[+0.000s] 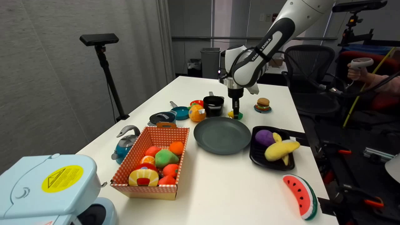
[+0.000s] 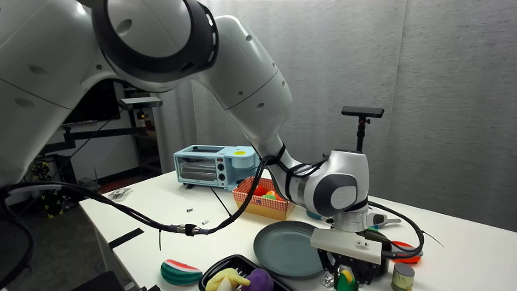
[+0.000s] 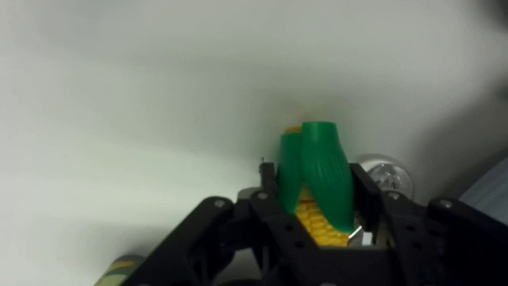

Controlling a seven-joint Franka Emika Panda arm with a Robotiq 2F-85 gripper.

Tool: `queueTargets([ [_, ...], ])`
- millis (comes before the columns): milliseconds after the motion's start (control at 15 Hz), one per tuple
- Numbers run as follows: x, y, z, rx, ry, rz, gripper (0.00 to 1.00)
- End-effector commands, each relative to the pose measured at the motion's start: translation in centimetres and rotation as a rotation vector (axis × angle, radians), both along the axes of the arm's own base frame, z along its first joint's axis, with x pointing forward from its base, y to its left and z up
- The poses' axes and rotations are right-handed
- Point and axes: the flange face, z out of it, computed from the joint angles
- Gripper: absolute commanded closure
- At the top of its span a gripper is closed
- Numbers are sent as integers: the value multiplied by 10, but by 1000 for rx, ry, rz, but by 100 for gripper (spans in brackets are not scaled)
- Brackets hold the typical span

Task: Pick the yellow and green object and put it in the cup

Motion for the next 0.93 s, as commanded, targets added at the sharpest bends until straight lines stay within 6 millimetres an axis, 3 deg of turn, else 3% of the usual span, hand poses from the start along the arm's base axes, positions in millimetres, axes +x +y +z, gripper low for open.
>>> queueTargets([
  [0,-5,2,-5,-4,-62,-107,78],
  [867,1,10,-8,15,-284,-130,78],
])
